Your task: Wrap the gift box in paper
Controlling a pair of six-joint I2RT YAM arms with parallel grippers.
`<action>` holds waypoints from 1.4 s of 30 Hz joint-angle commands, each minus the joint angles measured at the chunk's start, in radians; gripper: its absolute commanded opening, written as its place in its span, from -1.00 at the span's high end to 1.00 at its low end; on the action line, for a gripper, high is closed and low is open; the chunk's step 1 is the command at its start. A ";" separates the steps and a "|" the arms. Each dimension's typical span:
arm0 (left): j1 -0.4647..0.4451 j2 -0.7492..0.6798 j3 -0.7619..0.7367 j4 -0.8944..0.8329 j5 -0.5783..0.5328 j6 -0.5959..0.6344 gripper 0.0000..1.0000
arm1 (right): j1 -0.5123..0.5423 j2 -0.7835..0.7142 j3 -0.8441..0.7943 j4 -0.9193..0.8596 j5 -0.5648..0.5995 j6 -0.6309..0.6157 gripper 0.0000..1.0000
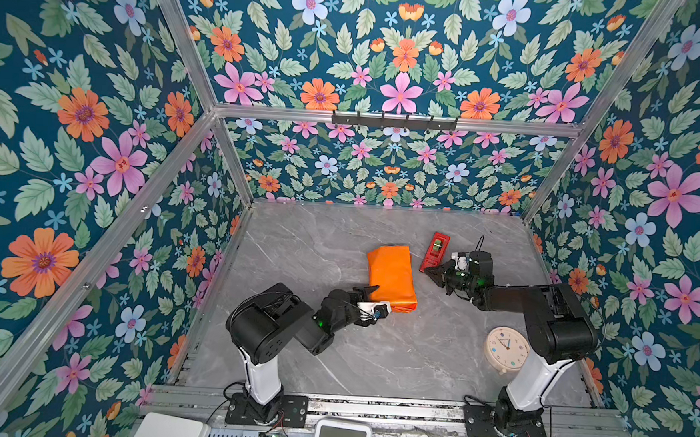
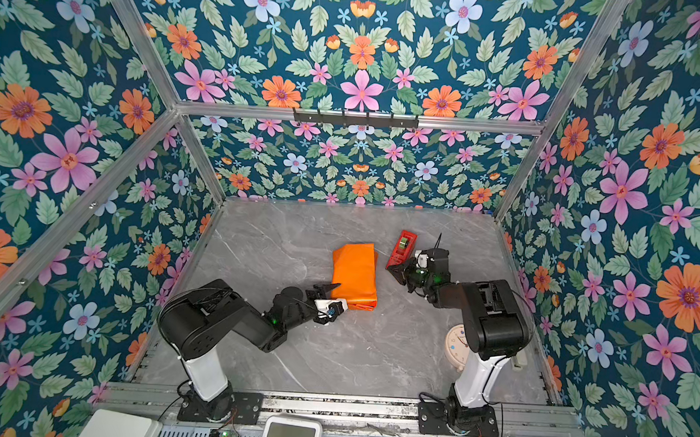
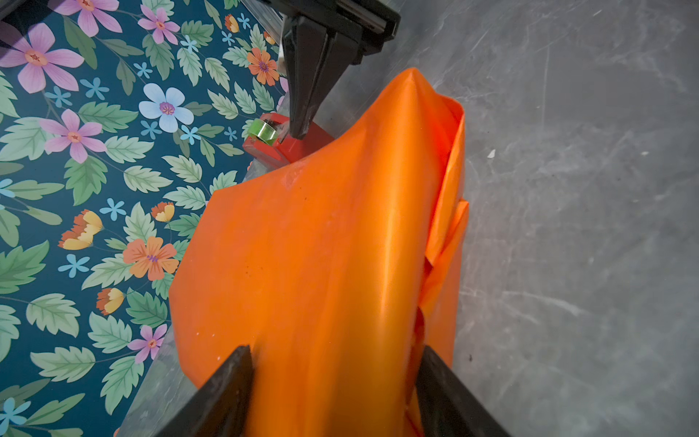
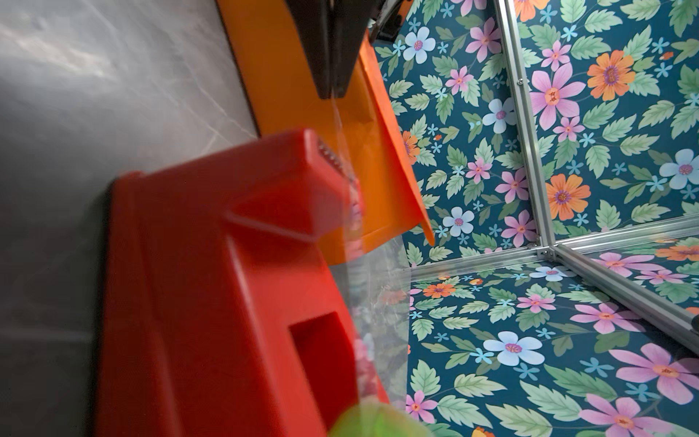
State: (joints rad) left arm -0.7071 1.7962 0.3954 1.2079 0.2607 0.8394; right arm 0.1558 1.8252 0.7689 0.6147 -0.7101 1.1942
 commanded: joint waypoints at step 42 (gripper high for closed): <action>0.000 0.002 0.000 -0.074 0.000 -0.008 -0.39 | -0.021 -0.184 0.004 -0.463 0.202 -0.575 0.97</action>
State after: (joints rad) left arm -0.7074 1.7958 0.3954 1.2072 0.2607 0.8394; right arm 0.1249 1.6711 0.7498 0.2432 -0.5415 0.7364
